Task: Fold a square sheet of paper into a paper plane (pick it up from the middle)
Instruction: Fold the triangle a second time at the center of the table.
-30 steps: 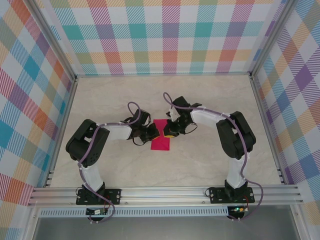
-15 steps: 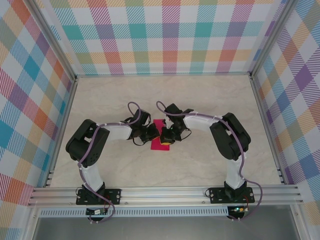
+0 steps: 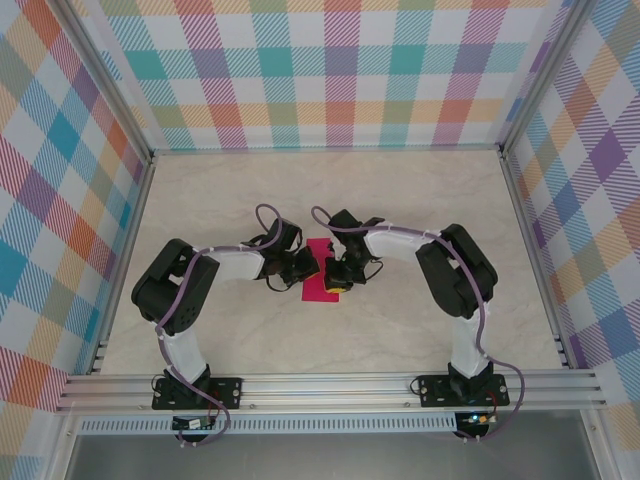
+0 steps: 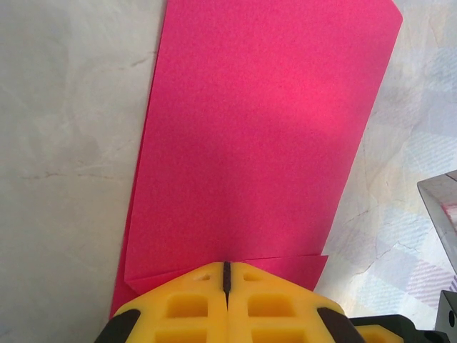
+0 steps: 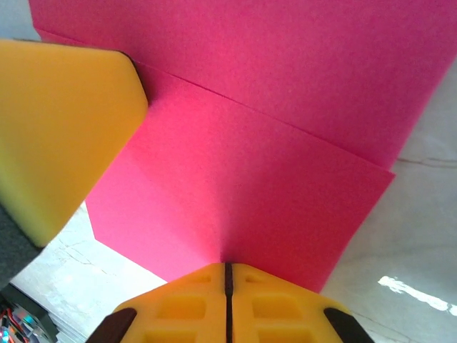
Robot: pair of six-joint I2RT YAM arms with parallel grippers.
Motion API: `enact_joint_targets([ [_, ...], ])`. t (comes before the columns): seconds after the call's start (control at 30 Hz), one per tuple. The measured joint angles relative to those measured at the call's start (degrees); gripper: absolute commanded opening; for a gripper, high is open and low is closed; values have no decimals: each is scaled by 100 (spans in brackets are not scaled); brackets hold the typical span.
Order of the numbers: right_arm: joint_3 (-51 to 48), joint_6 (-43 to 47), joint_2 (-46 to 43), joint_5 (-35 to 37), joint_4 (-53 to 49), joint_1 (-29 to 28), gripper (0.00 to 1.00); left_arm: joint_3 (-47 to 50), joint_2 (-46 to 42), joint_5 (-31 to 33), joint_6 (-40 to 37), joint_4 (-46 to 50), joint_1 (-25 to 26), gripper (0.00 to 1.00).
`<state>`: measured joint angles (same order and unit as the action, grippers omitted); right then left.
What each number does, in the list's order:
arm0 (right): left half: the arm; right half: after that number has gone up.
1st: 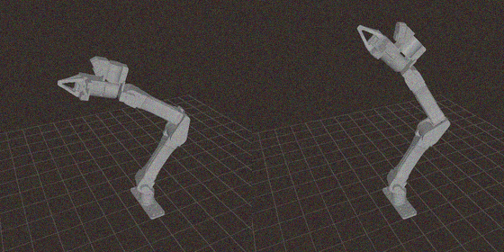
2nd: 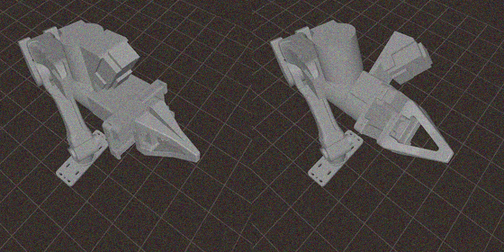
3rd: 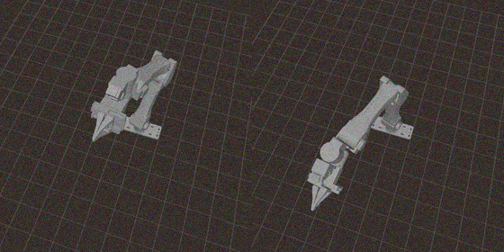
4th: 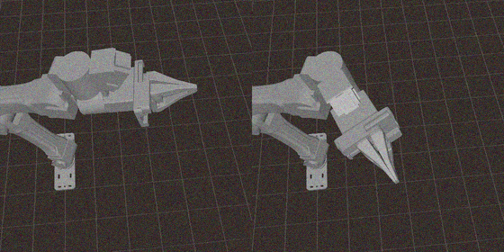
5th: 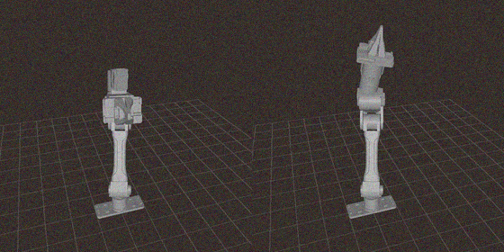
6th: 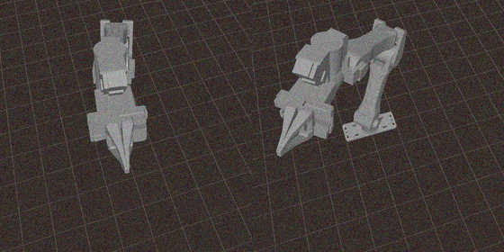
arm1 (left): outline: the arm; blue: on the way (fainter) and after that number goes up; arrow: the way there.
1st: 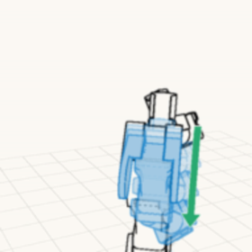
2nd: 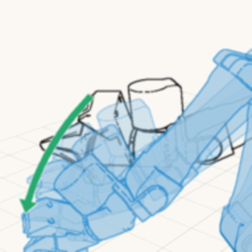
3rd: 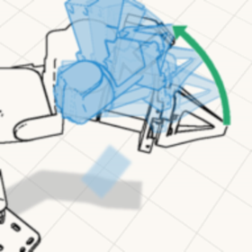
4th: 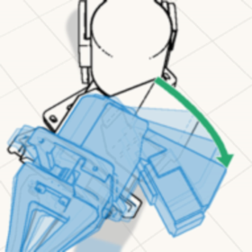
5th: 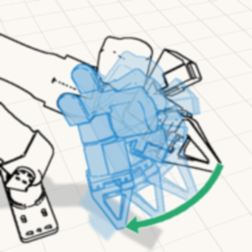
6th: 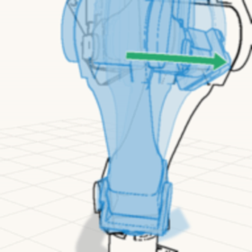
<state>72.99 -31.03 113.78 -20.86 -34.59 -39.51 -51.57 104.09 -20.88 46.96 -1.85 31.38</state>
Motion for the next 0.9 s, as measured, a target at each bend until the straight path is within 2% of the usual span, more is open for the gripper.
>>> enact_joint_targets([
  [0.4, 63, 387, 48, 4, -160, 2, 10, 17, 0, 48, 66, -7, 7, 0],
  [0.67, -492, 601, -437, 48, 90, 0, 10, 44, -7, 48, 125, -50, 7, 0],
  [0.9, -555, 470, -824, -105, 780, -9, 10, 44, -11, 48, 125, -50, 7, 0],
])
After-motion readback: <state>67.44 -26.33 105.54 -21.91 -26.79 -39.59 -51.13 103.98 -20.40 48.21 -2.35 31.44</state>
